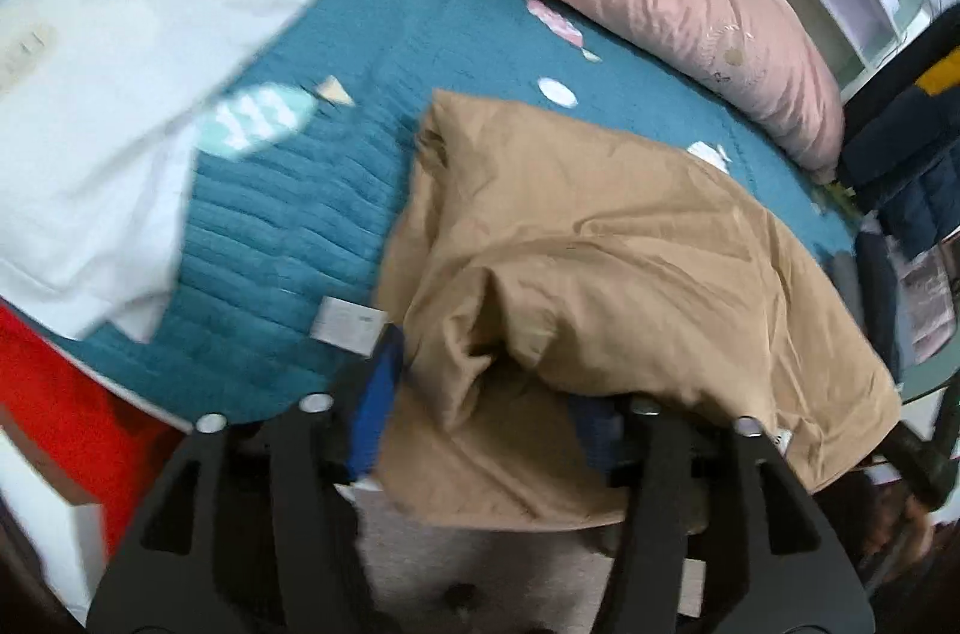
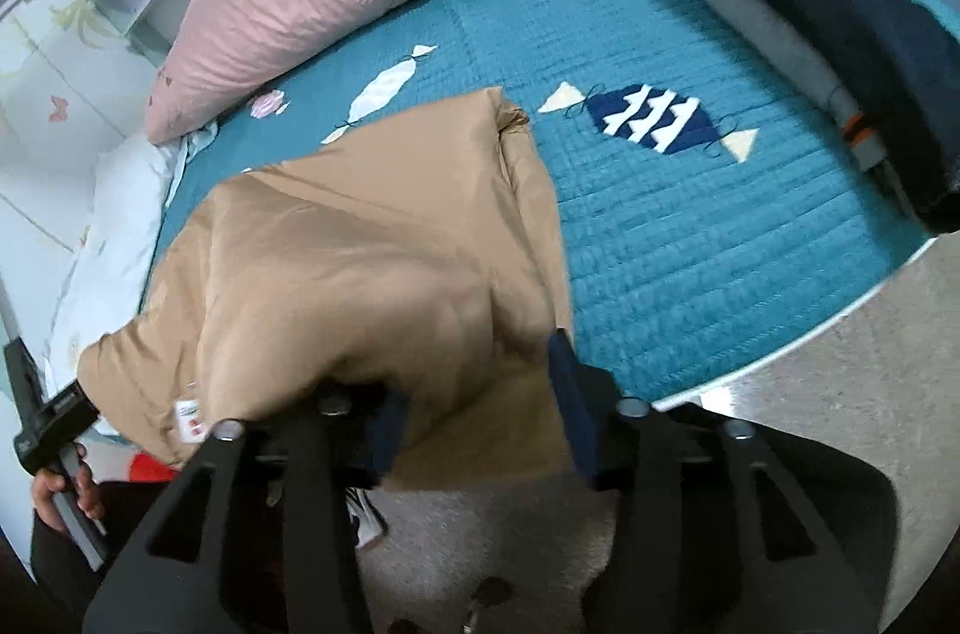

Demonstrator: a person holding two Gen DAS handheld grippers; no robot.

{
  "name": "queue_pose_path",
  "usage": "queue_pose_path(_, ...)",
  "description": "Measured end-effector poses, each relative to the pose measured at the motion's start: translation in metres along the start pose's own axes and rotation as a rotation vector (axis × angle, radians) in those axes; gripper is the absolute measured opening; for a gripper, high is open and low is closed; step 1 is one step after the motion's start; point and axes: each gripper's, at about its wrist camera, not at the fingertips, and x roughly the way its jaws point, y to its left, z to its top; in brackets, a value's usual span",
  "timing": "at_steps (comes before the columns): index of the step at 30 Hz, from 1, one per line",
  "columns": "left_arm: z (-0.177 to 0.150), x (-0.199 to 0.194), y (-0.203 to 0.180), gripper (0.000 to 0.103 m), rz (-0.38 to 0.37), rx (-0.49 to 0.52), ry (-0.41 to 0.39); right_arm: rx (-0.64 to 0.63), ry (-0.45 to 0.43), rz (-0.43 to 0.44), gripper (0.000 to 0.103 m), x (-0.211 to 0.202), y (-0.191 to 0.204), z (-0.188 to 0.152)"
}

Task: Fold large clothes
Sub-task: 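Lower the folded jacket onto the mattress and open both tools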

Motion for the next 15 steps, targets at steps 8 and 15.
queue_pose_path(8, 0.01, -0.07, -0.007, 0.064, 0.068, -0.017, -0.215, -0.062, -0.072, -0.023, 0.048, -0.056, 0.009, -0.006)
queue_pose_path(15, 0.016, -0.034, -0.055, 0.076, -0.051, 0.081, -0.081, -0.094, -0.026, 0.144, 0.025, -0.036, 0.054, 0.012)
